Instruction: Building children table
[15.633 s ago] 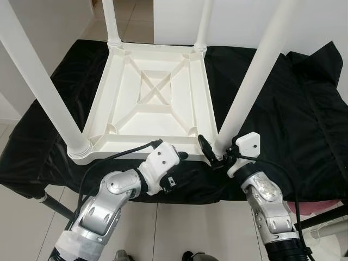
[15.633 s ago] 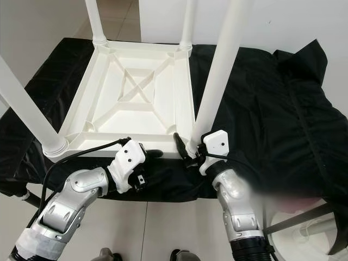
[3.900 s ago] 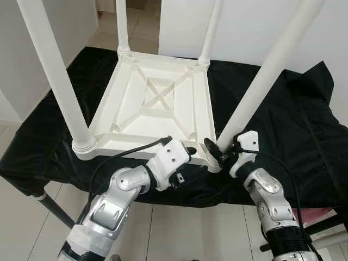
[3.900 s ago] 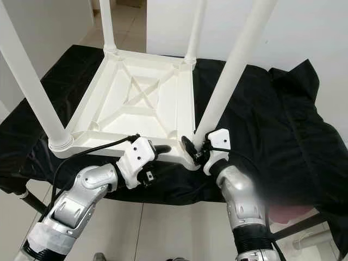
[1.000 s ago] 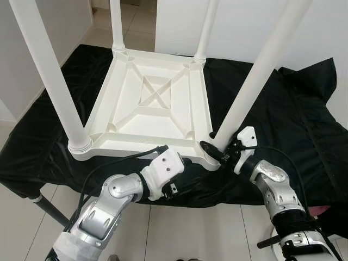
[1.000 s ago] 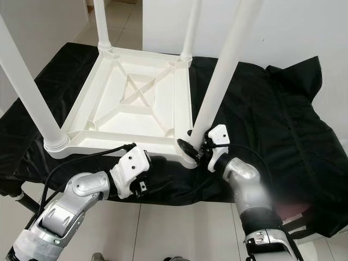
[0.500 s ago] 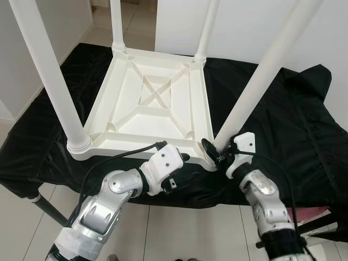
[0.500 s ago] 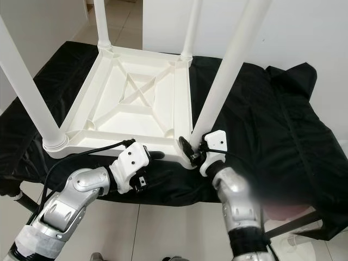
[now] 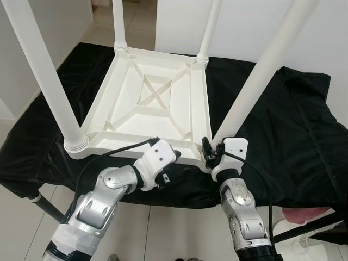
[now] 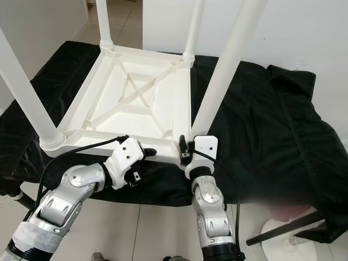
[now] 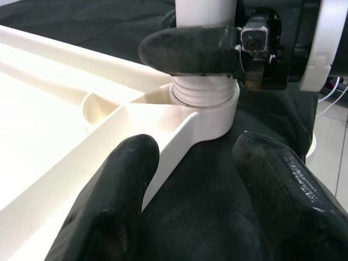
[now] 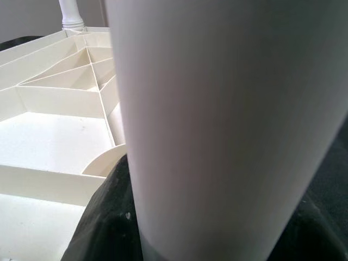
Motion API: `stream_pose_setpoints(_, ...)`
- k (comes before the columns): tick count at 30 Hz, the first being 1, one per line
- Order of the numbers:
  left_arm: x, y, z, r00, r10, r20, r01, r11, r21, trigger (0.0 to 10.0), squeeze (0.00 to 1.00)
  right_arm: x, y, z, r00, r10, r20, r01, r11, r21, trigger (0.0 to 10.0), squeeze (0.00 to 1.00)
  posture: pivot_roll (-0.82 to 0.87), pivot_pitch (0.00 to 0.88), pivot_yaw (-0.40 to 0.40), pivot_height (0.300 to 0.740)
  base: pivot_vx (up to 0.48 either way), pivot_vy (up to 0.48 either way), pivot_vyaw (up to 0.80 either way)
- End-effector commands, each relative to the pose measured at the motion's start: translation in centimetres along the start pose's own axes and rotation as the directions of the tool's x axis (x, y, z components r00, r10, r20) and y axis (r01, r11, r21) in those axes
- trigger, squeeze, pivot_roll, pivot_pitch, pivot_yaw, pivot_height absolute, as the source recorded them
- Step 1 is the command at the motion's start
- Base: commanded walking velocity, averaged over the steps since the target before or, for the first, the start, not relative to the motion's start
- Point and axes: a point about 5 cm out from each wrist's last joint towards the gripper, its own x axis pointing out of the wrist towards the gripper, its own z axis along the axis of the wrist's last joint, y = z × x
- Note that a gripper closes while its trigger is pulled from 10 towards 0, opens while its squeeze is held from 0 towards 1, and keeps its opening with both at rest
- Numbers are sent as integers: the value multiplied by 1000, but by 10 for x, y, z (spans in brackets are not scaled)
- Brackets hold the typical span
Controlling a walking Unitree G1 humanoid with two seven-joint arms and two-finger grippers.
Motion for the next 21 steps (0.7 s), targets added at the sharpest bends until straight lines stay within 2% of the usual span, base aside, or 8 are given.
stream_pose_setpoints(1,1,5,0,995,97,-5,-97,995,-4,10000,0,-2,1,-7,997,-57,-49,59,997,39,10000,0,-10,101,-71,740,0,0,0)
stream_pose_setpoints(4,1,5,0,995,100,-6,-100,995,5,10000,0,-1,-3,-5,998,-51,-41,52,999,10,10000,0,-5,101,-74,740,0,0,0)
stream_pose_setpoints(5,1,5,0,995,103,-7,-103,995,6,10000,0,-2,-5,-5,998,-45,-38,45,999,10,10000,1000,-3,102,-73,740,0,0,0)
stream_pose_setpoints(15,-1,3,0,994,110,-14,-110,994,0,10000,0,-2,-16,6,996,88,-5,-88,996,2,10000,1000,10,100,-87,740,0,0,0)
stream_pose_setpoints(16,-1,2,0,994,109,-12,-109,994,7,10000,0,-3,-20,7,987,159,-7,-159,987,-21,10000,227,11,98,-88,740,0,0,0)
stream_pose_setpoints(17,-1,2,0,994,109,-9,-109,994,12,10000,0,-4,-24,7,978,206,-11,-206,978,-35,10000,227,11,98,-88,740,0,0,0)
stream_pose_setpoints(18,-2,1,0,994,107,-5,-107,994,22,10000,0,-5,-26,8,971,239,-13,-240,970,-43,10000,0,12,97,-88,740,0,0,0)
stream_pose_setpoints(21,-1,-1,1,995,101,-1,-101,995,24,10000,0,-4,-29,9,952,304,-13,-305,951,-58,10000,0,15,95,-86,740,0,0,0)
